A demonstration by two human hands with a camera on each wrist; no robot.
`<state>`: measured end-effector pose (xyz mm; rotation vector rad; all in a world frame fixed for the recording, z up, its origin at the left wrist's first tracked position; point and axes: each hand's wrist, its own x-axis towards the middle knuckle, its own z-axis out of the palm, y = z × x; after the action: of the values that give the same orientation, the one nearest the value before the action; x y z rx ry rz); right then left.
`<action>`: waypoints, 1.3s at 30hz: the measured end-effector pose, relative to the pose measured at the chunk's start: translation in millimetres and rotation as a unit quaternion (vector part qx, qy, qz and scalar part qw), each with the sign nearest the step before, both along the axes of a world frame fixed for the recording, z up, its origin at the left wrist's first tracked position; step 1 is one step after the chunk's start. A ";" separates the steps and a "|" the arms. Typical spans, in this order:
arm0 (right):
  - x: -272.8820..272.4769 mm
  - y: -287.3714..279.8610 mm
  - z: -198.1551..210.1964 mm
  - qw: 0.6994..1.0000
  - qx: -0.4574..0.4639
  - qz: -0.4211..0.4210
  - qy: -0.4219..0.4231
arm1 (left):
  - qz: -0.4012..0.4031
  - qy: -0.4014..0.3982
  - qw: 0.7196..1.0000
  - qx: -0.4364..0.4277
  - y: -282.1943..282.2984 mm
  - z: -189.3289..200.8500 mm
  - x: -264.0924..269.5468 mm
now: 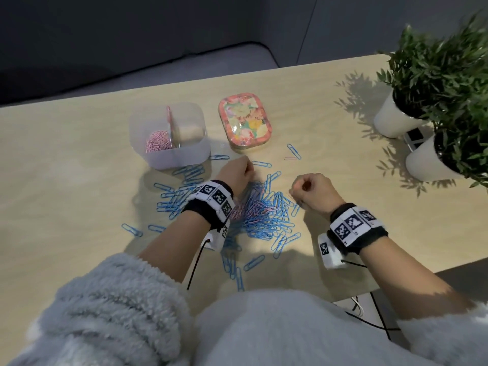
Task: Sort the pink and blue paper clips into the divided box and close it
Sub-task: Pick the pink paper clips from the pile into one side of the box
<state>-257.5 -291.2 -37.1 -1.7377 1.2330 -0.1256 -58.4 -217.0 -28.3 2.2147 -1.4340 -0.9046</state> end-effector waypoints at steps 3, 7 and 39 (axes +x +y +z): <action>4.2 2.6 -2.8 0.989 -0.076 0.092 0.087 | 0.085 0.164 0.983 0.006 4.8 0.8 9.1; 11.0 5.7 -3.1 0.977 -0.106 0.132 0.132 | 0.221 0.362 0.903 0.060 5.8 5.0 14.4; 46.7 -33.7 3.3 0.997 -0.033 0.052 0.044 | -0.160 -0.231 0.960 -0.021 6.9 4.8 9.0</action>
<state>-210.8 -324.9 -33.8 -1.8776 1.2104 -0.0299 -49.4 -210.1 -23.5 2.2962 -2.0457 -0.4457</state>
